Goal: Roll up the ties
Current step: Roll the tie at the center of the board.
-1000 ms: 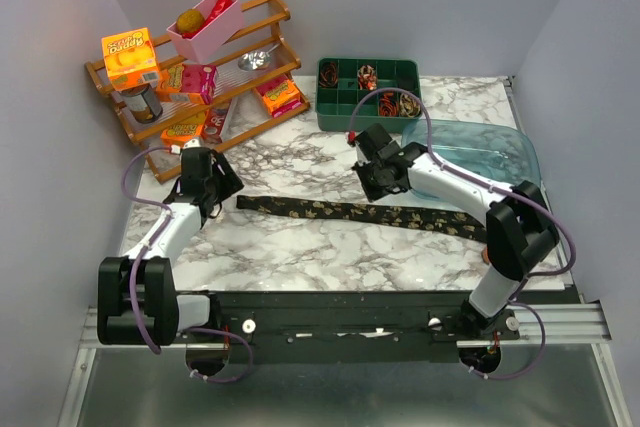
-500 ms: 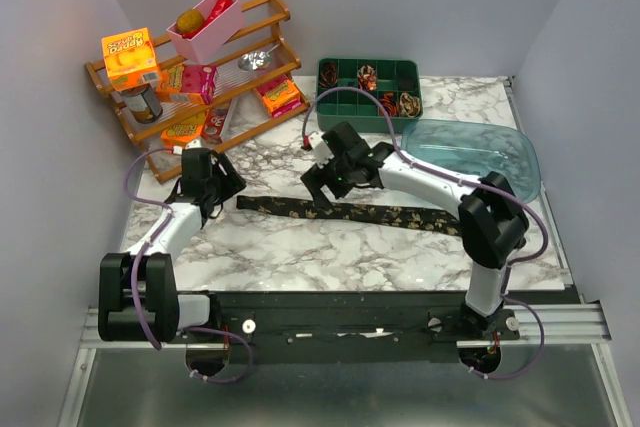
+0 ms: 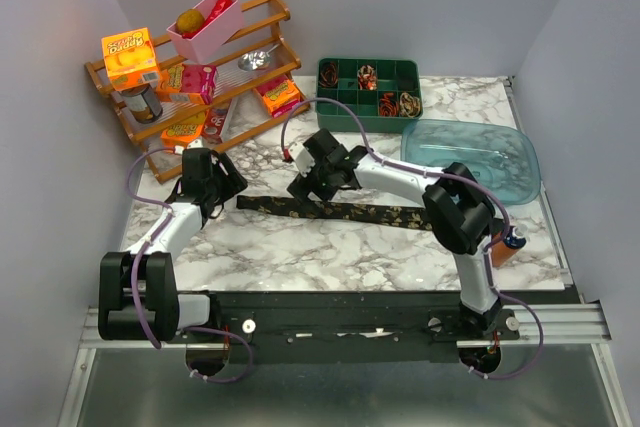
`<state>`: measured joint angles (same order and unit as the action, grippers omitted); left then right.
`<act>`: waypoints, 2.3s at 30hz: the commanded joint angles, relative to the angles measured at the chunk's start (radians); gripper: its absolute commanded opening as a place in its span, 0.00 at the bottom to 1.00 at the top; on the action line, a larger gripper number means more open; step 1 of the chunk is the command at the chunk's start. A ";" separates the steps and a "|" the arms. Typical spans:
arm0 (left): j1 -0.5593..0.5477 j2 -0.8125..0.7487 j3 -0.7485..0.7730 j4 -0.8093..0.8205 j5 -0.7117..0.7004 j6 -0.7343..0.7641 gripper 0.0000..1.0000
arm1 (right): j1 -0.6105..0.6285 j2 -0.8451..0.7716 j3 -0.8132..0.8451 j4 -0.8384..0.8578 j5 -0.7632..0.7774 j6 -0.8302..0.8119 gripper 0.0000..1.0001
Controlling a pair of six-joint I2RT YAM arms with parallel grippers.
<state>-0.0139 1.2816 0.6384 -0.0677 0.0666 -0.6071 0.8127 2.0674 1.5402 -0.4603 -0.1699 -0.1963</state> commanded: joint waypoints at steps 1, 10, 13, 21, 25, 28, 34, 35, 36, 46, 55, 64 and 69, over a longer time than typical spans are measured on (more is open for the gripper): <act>0.005 0.016 -0.011 0.025 0.024 -0.002 0.75 | 0.023 0.040 0.023 0.011 0.003 -0.038 0.99; 0.005 0.022 -0.009 0.025 0.025 -0.002 0.75 | 0.051 0.068 -0.014 0.005 0.036 -0.026 0.97; 0.005 0.021 -0.009 0.023 0.022 -0.002 0.75 | 0.059 0.077 -0.025 0.003 0.058 -0.022 0.92; 0.005 0.007 -0.009 0.019 0.010 -0.002 0.75 | 0.068 0.085 -0.057 0.005 0.072 -0.037 0.70; 0.005 0.004 -0.009 0.017 0.009 -0.002 0.75 | 0.072 0.076 -0.072 0.006 0.070 -0.049 0.63; 0.005 -0.001 -0.008 0.017 0.004 -0.002 0.75 | 0.072 0.065 -0.087 0.008 0.063 -0.055 0.57; 0.005 -0.008 -0.014 0.017 -0.004 0.001 0.75 | 0.074 0.036 -0.133 0.015 0.072 -0.072 0.53; 0.005 -0.008 -0.016 0.019 -0.001 0.001 0.75 | 0.075 0.033 -0.150 0.015 0.079 -0.071 0.53; 0.005 -0.007 -0.016 0.022 -0.001 0.001 0.75 | 0.075 0.024 -0.161 0.015 0.099 -0.072 0.53; 0.005 -0.008 -0.031 0.036 0.021 0.000 0.75 | 0.077 -0.052 -0.287 0.006 0.150 -0.055 0.54; 0.005 -0.010 -0.045 0.052 0.032 0.000 0.75 | 0.075 -0.252 -0.330 0.054 0.070 -0.002 0.64; 0.006 -0.021 -0.063 0.063 0.041 -0.005 0.75 | 0.075 -0.357 -0.284 0.071 -0.042 0.035 0.82; 0.005 -0.042 -0.078 0.063 0.027 -0.002 0.75 | 0.075 -0.365 -0.273 0.081 -0.078 0.057 0.88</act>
<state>-0.0139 1.2778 0.5808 -0.0238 0.0906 -0.6113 0.8829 1.7149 1.2469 -0.3832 -0.1864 -0.1699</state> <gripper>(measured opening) 0.749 0.869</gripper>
